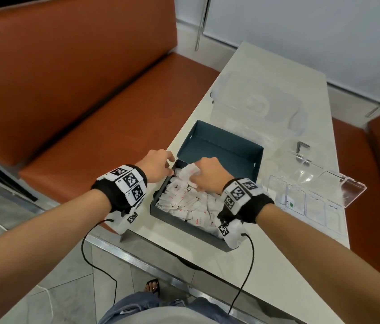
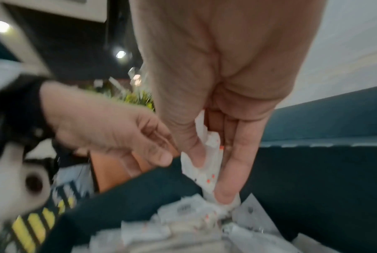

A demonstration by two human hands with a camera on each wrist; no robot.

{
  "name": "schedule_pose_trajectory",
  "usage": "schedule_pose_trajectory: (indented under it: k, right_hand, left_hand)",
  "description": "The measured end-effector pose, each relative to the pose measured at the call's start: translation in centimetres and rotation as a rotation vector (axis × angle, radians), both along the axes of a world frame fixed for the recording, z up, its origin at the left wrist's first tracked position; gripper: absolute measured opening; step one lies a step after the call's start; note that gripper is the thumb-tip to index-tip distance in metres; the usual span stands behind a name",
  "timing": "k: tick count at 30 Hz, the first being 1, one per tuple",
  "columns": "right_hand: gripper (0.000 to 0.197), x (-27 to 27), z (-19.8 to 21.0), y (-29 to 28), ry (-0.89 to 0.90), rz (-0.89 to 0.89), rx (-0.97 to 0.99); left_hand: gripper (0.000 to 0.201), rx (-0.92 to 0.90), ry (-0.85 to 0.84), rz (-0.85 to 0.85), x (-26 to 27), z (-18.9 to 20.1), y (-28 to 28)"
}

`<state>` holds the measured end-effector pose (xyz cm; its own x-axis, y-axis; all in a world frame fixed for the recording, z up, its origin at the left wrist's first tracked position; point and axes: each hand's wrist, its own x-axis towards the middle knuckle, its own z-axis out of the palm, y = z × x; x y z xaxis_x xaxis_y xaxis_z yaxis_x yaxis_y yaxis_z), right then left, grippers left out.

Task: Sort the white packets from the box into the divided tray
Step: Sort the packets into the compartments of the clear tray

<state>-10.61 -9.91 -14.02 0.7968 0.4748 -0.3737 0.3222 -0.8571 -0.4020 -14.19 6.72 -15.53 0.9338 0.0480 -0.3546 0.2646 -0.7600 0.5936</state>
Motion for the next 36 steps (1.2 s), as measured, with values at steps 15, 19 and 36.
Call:
schedule_pose_trajectory:
  k: [15,19,36]
  right_hand:
    - [0.025,-0.9,7.3,-12.1,0.340,-0.317,0.991]
    - [0.029,-0.8,7.7,-15.0,0.190,-0.402,0.885]
    - [0.008,0.8,7.7,-27.6,0.061,-0.793,0.887]
  left_hand:
    - [0.037,-1.072,0.059,-0.053,1.3,7.5,-12.1]
    - [0.031,-1.242,0.144,-0.037,1.8,7.7,-15.9]
    - [0.017,-1.122,0.004,0.069,4.4,5.8,-26.1]
